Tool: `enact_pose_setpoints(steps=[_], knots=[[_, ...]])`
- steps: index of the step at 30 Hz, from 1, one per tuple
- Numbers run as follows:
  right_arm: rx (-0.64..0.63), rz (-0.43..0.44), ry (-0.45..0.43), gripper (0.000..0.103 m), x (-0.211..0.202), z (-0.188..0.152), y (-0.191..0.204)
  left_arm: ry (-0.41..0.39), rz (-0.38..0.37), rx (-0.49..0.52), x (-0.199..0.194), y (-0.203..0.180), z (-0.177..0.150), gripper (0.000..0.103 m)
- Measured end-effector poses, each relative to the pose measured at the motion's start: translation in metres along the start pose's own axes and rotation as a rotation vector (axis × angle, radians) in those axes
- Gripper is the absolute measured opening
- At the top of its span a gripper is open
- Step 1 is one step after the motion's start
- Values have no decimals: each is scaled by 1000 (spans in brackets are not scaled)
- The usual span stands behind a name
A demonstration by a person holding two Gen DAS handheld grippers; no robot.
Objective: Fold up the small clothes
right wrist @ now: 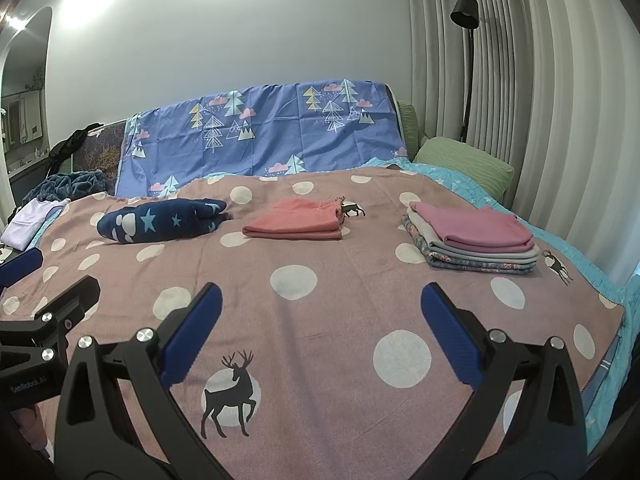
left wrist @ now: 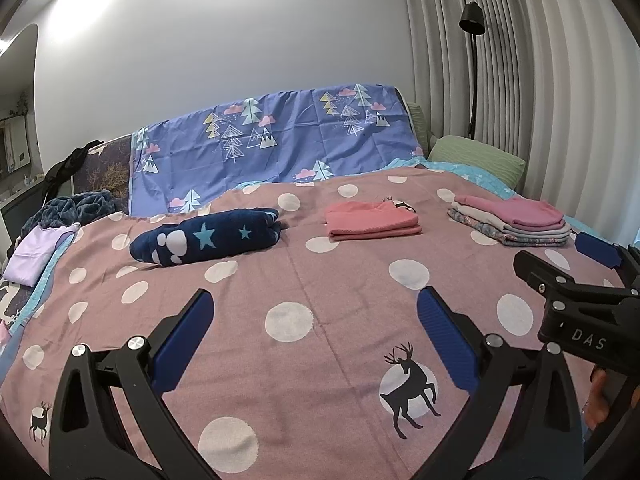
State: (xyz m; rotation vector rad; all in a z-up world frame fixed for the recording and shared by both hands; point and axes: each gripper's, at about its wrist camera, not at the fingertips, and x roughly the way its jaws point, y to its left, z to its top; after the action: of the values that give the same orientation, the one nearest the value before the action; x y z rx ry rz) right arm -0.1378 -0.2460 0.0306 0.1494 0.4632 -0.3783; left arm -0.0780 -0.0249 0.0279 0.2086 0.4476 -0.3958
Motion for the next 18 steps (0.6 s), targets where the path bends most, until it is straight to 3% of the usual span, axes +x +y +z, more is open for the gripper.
enact_pose_setpoints(steps=[18], knots=[[6, -1, 2, 101, 8, -2, 2, -5, -21, 11, 4, -5, 4, 102]])
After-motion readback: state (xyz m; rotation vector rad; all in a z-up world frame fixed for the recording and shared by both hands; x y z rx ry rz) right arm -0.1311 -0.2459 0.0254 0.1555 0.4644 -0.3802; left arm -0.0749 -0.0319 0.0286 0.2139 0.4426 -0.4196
